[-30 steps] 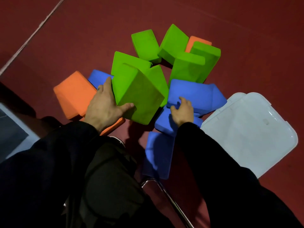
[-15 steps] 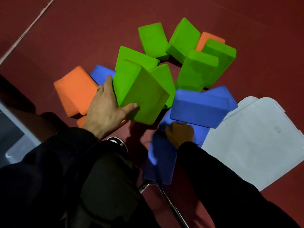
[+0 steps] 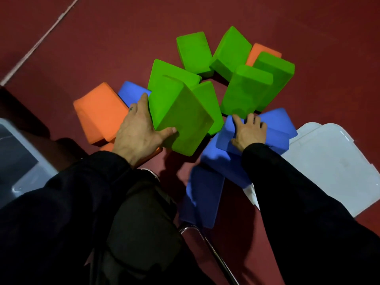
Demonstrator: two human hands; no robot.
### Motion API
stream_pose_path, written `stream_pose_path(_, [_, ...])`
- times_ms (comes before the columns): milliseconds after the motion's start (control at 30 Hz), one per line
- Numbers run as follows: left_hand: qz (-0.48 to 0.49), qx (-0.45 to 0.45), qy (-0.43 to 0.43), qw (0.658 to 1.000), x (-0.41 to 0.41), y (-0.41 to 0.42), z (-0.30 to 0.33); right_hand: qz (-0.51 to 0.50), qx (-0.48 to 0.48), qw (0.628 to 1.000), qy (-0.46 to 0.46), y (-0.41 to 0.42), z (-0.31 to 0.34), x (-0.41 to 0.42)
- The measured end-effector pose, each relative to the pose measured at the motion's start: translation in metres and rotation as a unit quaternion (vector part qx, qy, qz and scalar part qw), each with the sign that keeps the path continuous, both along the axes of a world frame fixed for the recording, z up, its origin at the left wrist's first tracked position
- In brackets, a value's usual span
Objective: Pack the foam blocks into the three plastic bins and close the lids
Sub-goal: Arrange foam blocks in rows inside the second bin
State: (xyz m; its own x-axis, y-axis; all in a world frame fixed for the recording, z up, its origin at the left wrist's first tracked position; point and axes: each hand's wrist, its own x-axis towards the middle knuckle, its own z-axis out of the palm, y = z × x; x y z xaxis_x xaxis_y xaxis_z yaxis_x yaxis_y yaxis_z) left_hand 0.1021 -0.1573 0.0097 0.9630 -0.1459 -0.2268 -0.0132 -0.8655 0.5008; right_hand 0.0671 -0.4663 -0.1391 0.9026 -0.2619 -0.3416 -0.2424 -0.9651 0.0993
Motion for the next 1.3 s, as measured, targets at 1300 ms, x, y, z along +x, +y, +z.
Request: stream_pose_path(1300, [0.296,0.202,-0.102,0.928,-0.221,0.453,0.094,0.172,0.532,0.811,-0.173,0.476,0.267,0.014])
